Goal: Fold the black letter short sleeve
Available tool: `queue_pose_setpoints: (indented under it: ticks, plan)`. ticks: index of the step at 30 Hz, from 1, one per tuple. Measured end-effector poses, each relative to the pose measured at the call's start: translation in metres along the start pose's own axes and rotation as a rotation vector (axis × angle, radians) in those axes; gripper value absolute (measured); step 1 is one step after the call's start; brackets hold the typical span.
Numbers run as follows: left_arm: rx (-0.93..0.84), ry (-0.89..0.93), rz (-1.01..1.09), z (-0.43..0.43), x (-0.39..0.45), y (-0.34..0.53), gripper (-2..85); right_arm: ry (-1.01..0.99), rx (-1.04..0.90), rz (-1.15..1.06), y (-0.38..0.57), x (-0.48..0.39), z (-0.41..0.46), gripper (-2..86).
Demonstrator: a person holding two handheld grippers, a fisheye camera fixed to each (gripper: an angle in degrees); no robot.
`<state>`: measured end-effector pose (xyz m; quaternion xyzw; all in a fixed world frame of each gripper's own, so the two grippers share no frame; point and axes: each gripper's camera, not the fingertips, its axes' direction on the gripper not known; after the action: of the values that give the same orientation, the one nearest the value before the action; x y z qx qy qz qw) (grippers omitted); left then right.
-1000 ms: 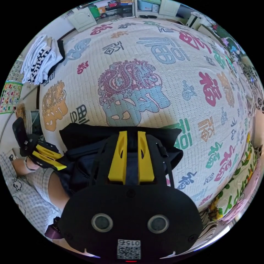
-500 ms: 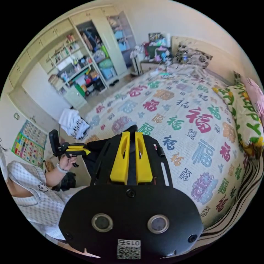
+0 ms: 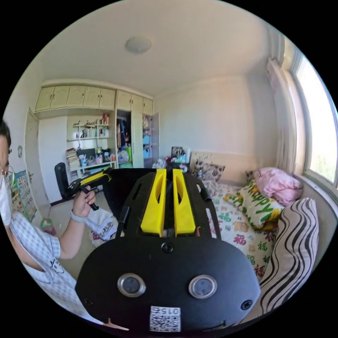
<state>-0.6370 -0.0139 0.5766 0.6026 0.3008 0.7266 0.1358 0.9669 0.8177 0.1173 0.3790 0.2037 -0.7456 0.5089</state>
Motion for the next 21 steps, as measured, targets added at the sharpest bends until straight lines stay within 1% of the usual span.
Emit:
queue_pose_setpoints:
  ticks: [2,3,5,9,11,16,21]
  plan:
    - [0.068,-0.054,0.017,-0.035,0.031,-0.011,-0.8,0.126,0.141,-0.021,0.006,-0.034,-0.041,2.4]
    - [0.095,-0.072,0.02,-0.045,0.038,-0.012,-0.8,0.158,0.178,-0.027,0.009,-0.042,-0.051,2.4]
    - [0.181,-0.136,0.015,-0.082,0.064,-0.017,-0.8,0.211,0.31,-0.038,0.02,-0.07,-0.089,2.3]
    - [0.312,-0.158,-0.01,-0.134,0.091,-0.024,-0.8,0.281,0.427,-0.091,0.025,-0.106,-0.14,2.2]
    - [0.392,-0.192,0.008,-0.162,0.107,-0.028,-0.9,0.349,0.511,-0.165,0.026,-0.131,-0.17,2.2]
    - [0.506,-0.254,0.072,-0.193,0.121,-0.032,-0.9,0.49,0.605,-0.358,0.025,-0.159,-0.201,2.1]
    - [0.494,-0.269,0.115,-0.176,0.112,-0.041,-0.9,0.496,0.621,-0.44,0.016,-0.138,-0.201,2.2]
